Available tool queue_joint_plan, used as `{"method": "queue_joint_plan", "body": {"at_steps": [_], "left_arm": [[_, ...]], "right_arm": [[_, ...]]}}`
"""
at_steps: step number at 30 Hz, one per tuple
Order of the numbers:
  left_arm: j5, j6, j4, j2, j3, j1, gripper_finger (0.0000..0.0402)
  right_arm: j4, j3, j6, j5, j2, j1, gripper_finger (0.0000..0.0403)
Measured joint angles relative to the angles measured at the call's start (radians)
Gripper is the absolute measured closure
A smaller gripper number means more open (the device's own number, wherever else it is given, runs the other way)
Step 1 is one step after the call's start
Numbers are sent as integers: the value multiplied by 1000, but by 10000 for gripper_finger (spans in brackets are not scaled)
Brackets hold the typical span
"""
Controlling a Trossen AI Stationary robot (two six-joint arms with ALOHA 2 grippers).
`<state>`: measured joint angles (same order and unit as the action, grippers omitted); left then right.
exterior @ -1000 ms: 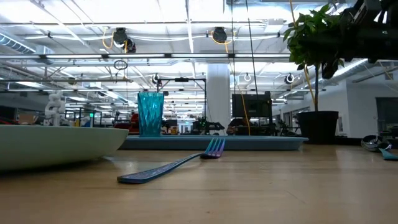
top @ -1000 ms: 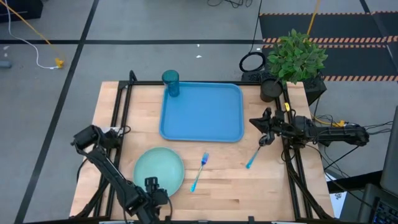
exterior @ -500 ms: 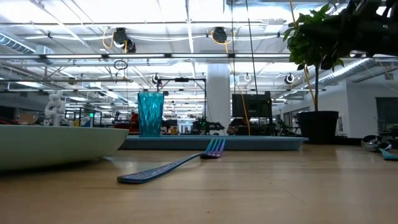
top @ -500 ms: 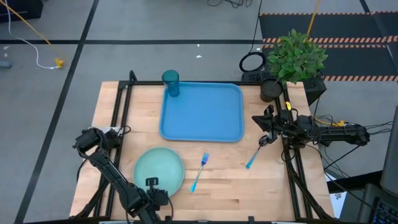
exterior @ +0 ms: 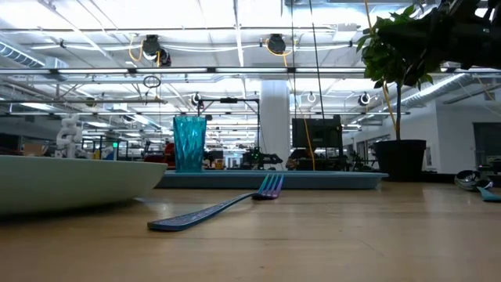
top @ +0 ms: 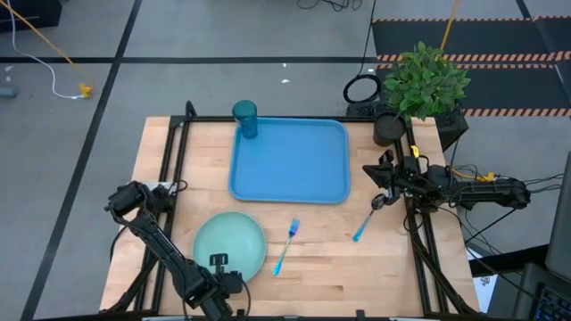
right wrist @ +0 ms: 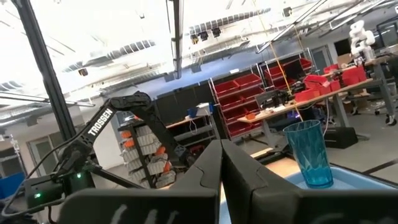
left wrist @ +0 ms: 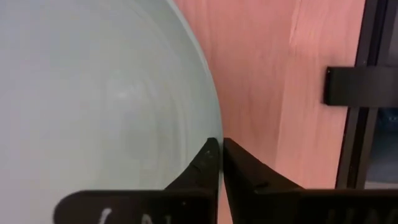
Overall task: Pick and place plate/cup/fork/spoon on tray
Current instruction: Put the plate on the center of the cup on the blue tray
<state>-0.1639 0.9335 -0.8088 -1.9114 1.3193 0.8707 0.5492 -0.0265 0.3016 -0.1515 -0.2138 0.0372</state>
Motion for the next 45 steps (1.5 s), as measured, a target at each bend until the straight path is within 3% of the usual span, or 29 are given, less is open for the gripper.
{"method": "queue_joint_plan", "body": {"at_steps": [9, 13, 18, 28, 38, 45], "left_arm": [[-24, 82, 2, 0, 0, 10, 276], [-62, 82, 2, 0, 0, 28, 257], [-90, 63, -4, -9, -5, 44, 279], [-109, -15, -3, -19, -13, 55, 390], [-56, -52, -19, -19, 23, 47, 393], [5, -129, -209, -19, 204, 26, 396]], "right_arm": [[3, 0, 1, 23, 0, 0, 403], [20, 0, 1, 23, 0, 0, 403], [51, 0, 1, 44, 0, 0, 403], [69, 0, 27, 57, 0, 0, 403], [76, 0, 30, 76, 0, -25, 403], [75, 0, 28, 73, 0, -33, 403]]}}
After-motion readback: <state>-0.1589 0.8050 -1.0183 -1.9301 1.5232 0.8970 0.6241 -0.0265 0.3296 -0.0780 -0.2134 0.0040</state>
